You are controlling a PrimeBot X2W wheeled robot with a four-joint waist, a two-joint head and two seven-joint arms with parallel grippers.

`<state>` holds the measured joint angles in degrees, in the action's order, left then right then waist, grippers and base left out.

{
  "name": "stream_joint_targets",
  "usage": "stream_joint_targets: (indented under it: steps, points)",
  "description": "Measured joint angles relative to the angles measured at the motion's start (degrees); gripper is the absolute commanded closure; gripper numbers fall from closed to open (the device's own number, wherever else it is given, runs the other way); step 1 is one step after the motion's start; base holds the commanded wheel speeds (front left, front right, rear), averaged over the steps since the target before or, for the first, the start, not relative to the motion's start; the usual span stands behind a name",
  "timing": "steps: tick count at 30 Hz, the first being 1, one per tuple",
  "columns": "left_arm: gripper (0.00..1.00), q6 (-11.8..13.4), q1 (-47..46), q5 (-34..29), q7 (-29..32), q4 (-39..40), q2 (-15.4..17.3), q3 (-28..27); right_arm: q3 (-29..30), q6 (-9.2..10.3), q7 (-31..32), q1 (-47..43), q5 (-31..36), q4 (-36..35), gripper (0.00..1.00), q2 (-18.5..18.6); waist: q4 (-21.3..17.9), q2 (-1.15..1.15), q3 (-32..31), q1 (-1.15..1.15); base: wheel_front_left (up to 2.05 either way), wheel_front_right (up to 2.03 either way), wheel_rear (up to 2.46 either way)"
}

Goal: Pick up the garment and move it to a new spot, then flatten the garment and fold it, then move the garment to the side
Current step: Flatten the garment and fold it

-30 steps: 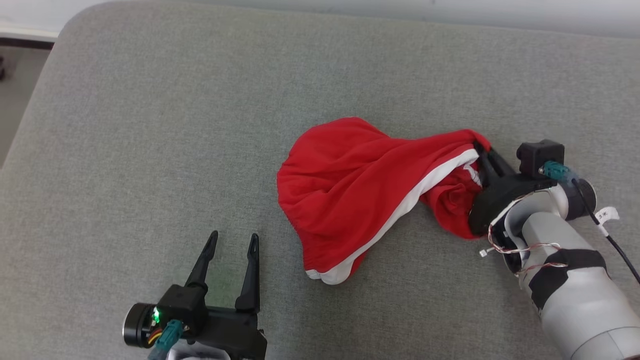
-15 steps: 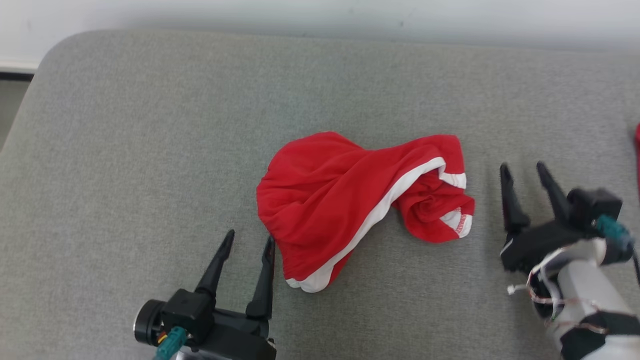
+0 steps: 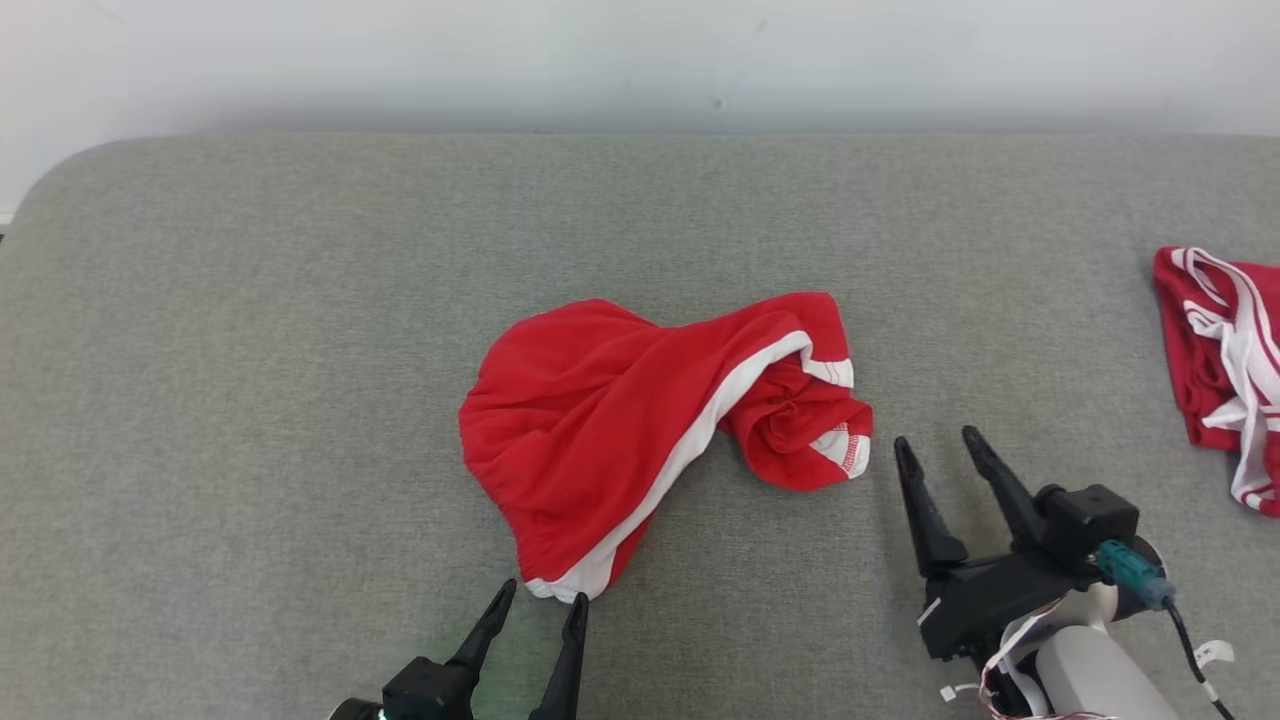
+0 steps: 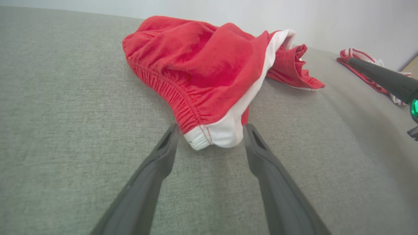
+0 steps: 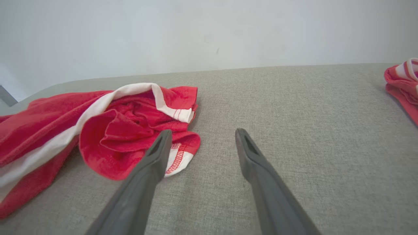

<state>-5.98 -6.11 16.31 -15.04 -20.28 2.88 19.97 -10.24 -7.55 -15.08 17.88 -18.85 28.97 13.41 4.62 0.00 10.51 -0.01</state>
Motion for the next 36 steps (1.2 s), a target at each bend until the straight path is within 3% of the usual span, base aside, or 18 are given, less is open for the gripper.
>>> stream_joint_targets:
  steps: [10, 11, 12, 13, 24, 31, 32, 33, 34, 36]
  points:
    - [0.0, 2.1, -2.5, 3.1, 0.0, -3.4, 0.0, -0.2, -5.2, 0.0, 0.0, 0.9, -0.3, -2.3, 0.0, 0.8, -2.1, 0.0, 1.2, 0.0, 0.0, 0.0, 0.0]
    - [0.3, 2.1, -2.7, 3.5, 0.0, -3.6, 0.0, 0.0, -5.9, 0.0, 0.0, 1.0, -0.3, -2.4, 0.0, 0.9, -2.3, 0.0, 1.4, 0.0, 0.0, 0.0, 0.0]
    - [0.45, 2.0, -2.9, 3.7, 0.0, -3.9, 0.0, 0.1, -6.7, 0.0, 0.0, 1.0, -0.4, -2.5, 0.0, 1.0, -2.5, 0.0, 1.6, 0.0, 0.0, 0.0, 0.0]
    - [1.0, 2.0, -3.2, 3.8, 0.0, -4.2, 0.0, 0.2, -7.7, 0.0, 0.0, 1.0, -0.5, -2.5, 0.0, 1.1, -2.6, 0.0, 1.7, 0.0, 0.0, 0.0, 0.0]
    - [1.0, 1.4, -4.7, 2.3, 0.0, 5.5, 0.0, -6.0, -13.3, 0.0, 0.0, 3.4, 0.8, 0.4, 0.0, 0.5, -0.3, 0.0, 2.9, 0.0, 0.0, 0.0, 0.0]
    - [1.0, 1.3, -4.8, 0.6, 0.0, 7.0, 0.0, -9.9, -14.9, 0.0, 0.0, 3.6, 0.8, 2.0, 0.0, 0.2, 1.6, 0.0, 3.1, 0.0, 0.0, 0.0, 0.0]
    - [0.66, 1.5, -4.9, 0.3, 0.0, 6.8, 0.0, -10.6, -15.1, 0.0, 0.0, 3.6, 0.7, 2.2, 0.0, 0.2, 1.6, 0.0, 3.3, 0.0, 0.0, 0.0, 0.0]
    - [0.5, 1.5, -5.2, 0.2, 0.0, 6.4, 0.0, -11.1, -15.3, 0.0, 0.0, 3.6, 0.7, 2.4, 0.0, 0.2, 1.6, 0.0, 3.4, 0.0, 0.0, 0.0, 0.0]
    - [0.0, 1.7, -5.6, -0.2, 0.0, 5.5, 0.0, -11.5, -15.6, 0.0, 0.0, 3.6, 0.7, 2.6, 0.0, 0.2, 1.6, 0.0, 3.5, 0.0, 0.0, 0.0, 0.0]
    - [0.0, 1.9, -6.1, -0.5, 0.0, 4.1, 0.0, -12.1, -16.2, 0.0, 0.0, 3.6, 0.5, 3.0, 0.0, 0.2, 1.3, 0.0, 3.9, 0.0, 0.0, 0.0, 0.0]
